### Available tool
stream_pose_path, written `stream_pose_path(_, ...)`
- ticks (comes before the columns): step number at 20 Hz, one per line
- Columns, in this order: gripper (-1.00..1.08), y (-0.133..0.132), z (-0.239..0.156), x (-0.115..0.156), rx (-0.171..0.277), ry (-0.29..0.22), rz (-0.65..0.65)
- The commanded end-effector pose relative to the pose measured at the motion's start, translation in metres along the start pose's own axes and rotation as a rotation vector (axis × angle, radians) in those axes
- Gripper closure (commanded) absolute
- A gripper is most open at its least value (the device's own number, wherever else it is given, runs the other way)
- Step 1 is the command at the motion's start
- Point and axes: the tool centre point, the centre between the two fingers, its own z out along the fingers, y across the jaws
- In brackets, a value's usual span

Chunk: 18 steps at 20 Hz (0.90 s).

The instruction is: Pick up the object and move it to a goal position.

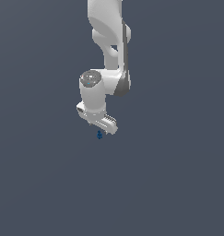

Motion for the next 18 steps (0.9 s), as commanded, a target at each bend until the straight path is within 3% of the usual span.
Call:
stream_pose_path(1, -0.92, 0.002, 0.005, -0.001, 0.0, 0.002, 0.036)
stream_pose_path(12, -0.92, 0.005, 0.013, -0.003, -0.002, 0.004, 0.069)
stream_pose_path(18, -0.92, 0.006, 0.037, -0.004, -0.002, 0.004, 0.072)
